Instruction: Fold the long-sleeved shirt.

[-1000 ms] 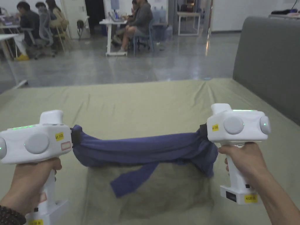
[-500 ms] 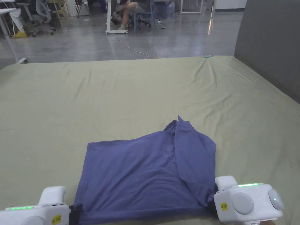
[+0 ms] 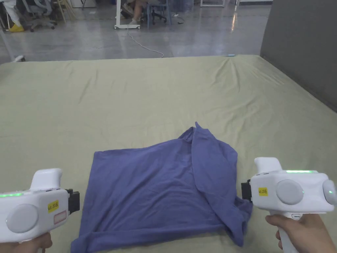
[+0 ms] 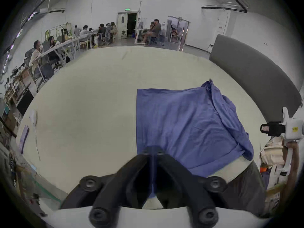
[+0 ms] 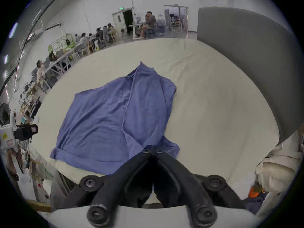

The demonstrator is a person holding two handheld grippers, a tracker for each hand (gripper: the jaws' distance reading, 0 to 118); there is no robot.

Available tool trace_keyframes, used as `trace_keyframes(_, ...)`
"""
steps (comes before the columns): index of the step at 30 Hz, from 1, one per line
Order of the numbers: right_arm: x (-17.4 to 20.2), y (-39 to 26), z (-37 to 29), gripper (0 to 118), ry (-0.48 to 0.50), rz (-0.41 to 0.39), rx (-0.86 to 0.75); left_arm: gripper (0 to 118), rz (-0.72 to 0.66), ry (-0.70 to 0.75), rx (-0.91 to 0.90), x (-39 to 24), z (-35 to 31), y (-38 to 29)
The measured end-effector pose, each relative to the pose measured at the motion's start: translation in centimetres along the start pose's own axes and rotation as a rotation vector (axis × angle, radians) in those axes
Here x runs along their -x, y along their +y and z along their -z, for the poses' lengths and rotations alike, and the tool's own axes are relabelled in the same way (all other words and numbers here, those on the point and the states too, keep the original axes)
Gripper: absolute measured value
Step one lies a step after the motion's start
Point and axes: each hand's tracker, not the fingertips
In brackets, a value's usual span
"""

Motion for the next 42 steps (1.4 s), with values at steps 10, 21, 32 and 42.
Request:
trace_keyframes(10, -0.6, -1.7, 2.5, 86, 0.028, 0.040, 0.115, 0, 0.008, -0.033, 0.022, -0.3, 2.0, 0.8)
trace_keyframes(21, 0.7, -3.0, 5.7, 5, 0.042, 0.061, 0.194, 0, -0.006, -0.045, 0.051, -0.4, 5.7, 3.4)
trace_keyframes(32, -0.5, -2.4, 5.0, 5, 0.056, 0.130, 0.139, 118, -0.034, 0.018, 0.083, 0.3, 17.4, 12.6)
trace_keyframes(42, -1.1, -2.7, 5.7, 5, 0.066, 0.153, 0.178, 101, -0.012, 0.195, 0.304, 1.5, 30.4, 15.1)
